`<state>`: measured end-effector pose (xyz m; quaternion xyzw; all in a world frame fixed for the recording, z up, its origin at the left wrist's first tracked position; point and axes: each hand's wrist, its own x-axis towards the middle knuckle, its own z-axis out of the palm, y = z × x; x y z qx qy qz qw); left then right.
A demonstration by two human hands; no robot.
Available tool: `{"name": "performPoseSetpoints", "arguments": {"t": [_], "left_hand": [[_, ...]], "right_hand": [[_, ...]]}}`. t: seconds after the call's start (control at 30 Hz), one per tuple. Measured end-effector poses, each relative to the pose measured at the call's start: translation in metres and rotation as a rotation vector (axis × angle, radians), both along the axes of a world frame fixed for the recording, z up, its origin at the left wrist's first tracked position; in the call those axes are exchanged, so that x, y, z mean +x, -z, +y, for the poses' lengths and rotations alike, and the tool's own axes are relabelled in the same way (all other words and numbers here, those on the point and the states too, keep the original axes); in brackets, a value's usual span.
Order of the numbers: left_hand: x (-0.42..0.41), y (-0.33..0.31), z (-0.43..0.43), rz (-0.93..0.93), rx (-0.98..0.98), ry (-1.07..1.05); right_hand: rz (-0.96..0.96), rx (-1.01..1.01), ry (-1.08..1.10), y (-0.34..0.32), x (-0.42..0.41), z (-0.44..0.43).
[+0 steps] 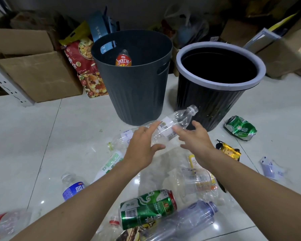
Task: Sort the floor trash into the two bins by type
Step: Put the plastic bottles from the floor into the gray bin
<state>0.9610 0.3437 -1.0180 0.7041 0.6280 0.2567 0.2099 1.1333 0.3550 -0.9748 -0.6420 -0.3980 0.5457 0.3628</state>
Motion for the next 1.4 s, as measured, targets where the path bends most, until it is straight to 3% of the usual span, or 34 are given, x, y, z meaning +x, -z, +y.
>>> {"name": "performPoseSetpoints", "arguments": {"t": [0.17,0.3,0.67,1.07,1.23,1.4], "left_hand": [[0.013,-0.01,0.0,-0.047,0.023,0.027],[0.013,-0.013,-0.001,-0.04,-0.006,0.051],[-0.026,-0.019,0.006,0.248,-0.028,0.026],[-0.052,0.033,0.047,0.551,-0.241,-0.014],[-0.063,0.06,0.058,0.59,-0.388,-0.012],[-0.068,0.069,0.061,0.61,-0.345,-0.026]], "right_hand": [[0.194,0.035,0.086,-0.004,-0.002,0.003],[0.24,0.059,0.138,-0.004,-0.001,0.005],[-0.013,0.206,0.063,0.011,0.008,0.014],[-0.158,0.265,-0.061,0.019,0.008,0.016],[-0.18,0.268,-0.097,0.018,0.009,0.014],[-0.192,0.26,-0.11,0.012,0.01,0.013]]}}
